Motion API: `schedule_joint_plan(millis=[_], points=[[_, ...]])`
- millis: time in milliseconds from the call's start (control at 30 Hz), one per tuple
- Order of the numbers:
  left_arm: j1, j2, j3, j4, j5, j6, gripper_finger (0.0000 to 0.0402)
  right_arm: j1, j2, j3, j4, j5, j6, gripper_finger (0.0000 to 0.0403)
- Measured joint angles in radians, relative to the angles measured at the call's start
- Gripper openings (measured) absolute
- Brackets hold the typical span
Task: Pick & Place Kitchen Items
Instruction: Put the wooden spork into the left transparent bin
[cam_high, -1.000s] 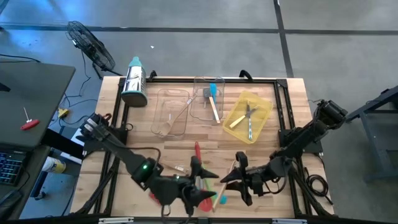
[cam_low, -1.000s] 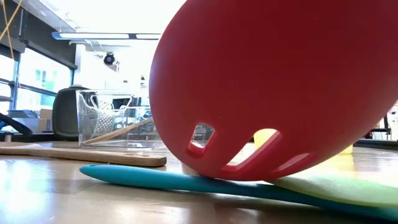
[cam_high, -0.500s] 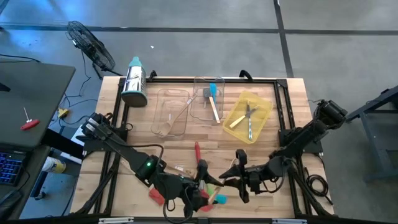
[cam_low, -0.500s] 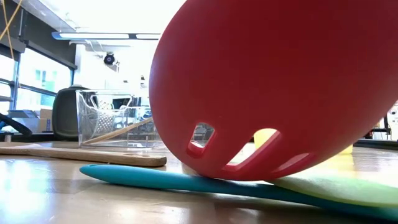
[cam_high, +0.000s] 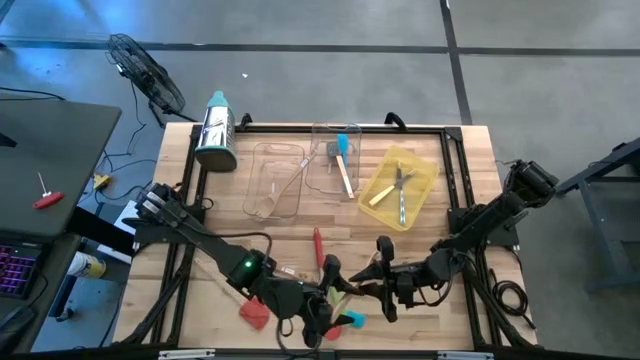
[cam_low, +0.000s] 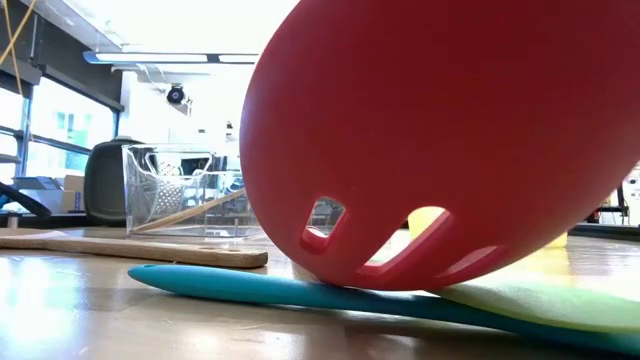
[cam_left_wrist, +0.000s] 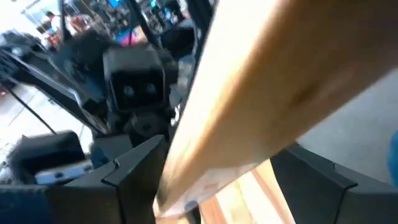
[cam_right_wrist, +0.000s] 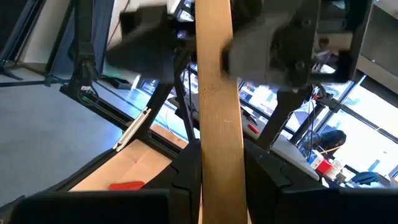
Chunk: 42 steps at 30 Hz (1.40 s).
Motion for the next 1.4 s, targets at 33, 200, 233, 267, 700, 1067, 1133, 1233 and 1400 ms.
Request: schedule_joint_plan(millis=[33, 200, 233, 267, 700, 1067, 1133, 1233, 1400], points=[[0.000, 0.002, -0.001, -0.004, 0.000, 0.000, 0.0279, 0.000, 0.000, 0.000, -0.004, 0.000, 0.002, 0.0073], [0.000, -0.001, -0.001, 0.001, -0.001, 0.001, 0.0243, 0.000, 0.000, 0.000, -0.009, -0.001, 0.005, 0.0073], [0.000, -0.001, -0.001, 0.000, -0.002, 0.007, 0.0232, 0.000, 0.000, 0.000, -0.012, -0.001, 0.005, 0.0073], [0.000, -0.001, -0.001, 0.000, -0.002, 0.013, 0.0221, 0.000, 0.000, 0.000, -0.013, -0.001, 0.005, 0.0073], [0.002, -0.004, 0.001, 0.010, -0.021, 0.073, 0.0080, 0.000, 0.000, 0.000, -0.035, 0.012, 0.053, 0.0073], [0.001, -0.003, 0.001, -0.011, -0.017, 0.057, 0.0080, 0.006, 0.000, 0.000, -0.022, 0.093, 0.160, 0.0244], [0.000, -0.003, 0.001, -0.017, -0.021, 0.057, 0.0080, 0.012, 0.000, 0.000, -0.017, 0.127, 0.165, 0.0283], [0.000, -0.003, 0.001, -0.028, -0.074, 0.046, 0.0080, 0.028, 0.000, 0.000, 0.001, 0.236, 0.174, 0.0318], [-0.006, -0.013, 0.001, -0.139, -0.223, 0.032, 0.0080, 0.062, 0.000, 0.000, 0.023, 0.448, 0.164, 0.0331]])
